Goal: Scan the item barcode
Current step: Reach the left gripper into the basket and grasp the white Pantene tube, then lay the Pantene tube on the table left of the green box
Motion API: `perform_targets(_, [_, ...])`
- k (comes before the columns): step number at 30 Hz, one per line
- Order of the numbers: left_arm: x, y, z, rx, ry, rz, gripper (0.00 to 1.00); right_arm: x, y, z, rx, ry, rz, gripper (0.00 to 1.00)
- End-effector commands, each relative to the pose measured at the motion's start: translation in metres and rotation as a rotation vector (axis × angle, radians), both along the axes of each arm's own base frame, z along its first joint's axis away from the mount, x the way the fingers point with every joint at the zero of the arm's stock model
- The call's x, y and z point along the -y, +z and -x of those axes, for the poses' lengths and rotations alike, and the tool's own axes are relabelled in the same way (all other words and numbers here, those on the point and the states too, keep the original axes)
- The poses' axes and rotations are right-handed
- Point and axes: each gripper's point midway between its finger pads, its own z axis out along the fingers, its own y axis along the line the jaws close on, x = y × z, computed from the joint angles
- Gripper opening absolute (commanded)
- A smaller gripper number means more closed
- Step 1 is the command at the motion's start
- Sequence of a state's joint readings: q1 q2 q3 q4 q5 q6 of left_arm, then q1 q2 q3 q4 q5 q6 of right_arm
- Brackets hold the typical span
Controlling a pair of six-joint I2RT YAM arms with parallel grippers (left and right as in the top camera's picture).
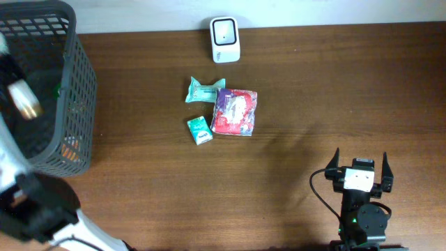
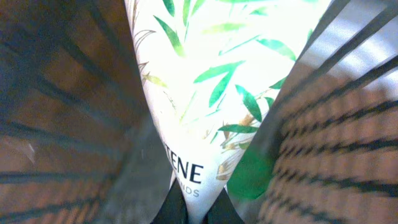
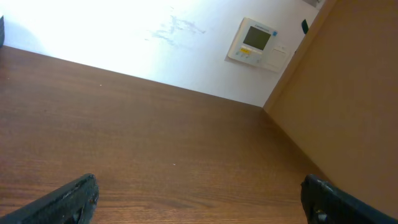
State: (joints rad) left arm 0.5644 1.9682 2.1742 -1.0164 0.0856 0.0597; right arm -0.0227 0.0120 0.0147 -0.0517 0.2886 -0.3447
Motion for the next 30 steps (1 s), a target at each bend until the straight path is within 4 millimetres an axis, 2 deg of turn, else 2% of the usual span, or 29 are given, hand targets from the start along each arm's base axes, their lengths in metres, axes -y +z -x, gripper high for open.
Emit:
perform_targets(1, [0.023,0.120,0.022,0.319,0.053,-0.013,0.00,0.003,-0.003,0.001,-0.004,-0.016,-0.001,0.99])
perform_targets(3, [0.030,0.148,0.031,0.413,0.098,0.026,0.00,0.003,-0.003,0.001,-0.004,-0.016,-0.001,0.99])
perform_targets(4, [0.041,0.162,0.036,0.477,0.116,0.099,0.00,0.003,-0.003,0.001,-0.004,-0.016,-0.001,0.99])
perform_targets(6, [0.073,0.181,0.039,0.564,0.067,0.286,0.00,0.003,-0.003,0.001,-0.004,-0.016,-0.001,0.99])
perform_targets(7, [0.099,0.187,0.036,0.579,-0.029,0.388,0.00,0.003,-0.003,0.001,-0.004,-0.016,-0.001,0.99])
perform_targets(8, [0.116,0.189,0.033,0.579,-0.093,0.444,0.00,0.003,-0.003,0.001,-0.004,-0.016,-0.001,0.99])
perform_targets(9, [0.149,0.190,0.028,0.564,-0.216,0.517,0.00,0.003,-0.003,0.001,-0.004,-0.016,-0.001,0.98])
perform_targets(11, [0.191,0.185,0.021,0.522,-0.325,0.580,0.00,0.003,-0.003,0.001,-0.004,-0.016,-0.001,0.99])
perform_targets(15, [0.263,0.168,0.006,0.441,-0.491,0.561,0.00,0.003,-0.003,0.001,-0.004,-0.016,-0.001,0.99])
perform_targets(16, [0.280,0.150,0.003,0.376,-0.474,0.536,0.00,0.003,-0.003,0.001,-0.004,-0.016,-0.001,0.99])
perform_targets(21, [0.314,0.060,0.002,0.092,-0.336,0.369,0.00,0.003,-0.003,0.001,-0.004,-0.016,-0.001,0.99])
perform_targets(25, [0.343,-0.021,-0.002,-0.106,-0.323,0.256,0.00,0.003,-0.003,0.001,-0.004,-0.016,-0.001,0.99])
perform_targets(26, [0.350,-0.037,-0.002,-0.143,-0.333,0.253,0.00,0.003,-0.003,0.001,-0.004,-0.016,-0.001,0.99])
perform_targets(30, [0.380,-0.122,-0.008,-0.321,-0.369,0.239,0.00,0.003,-0.003,0.001,-0.004,-0.016,-0.001,0.99])
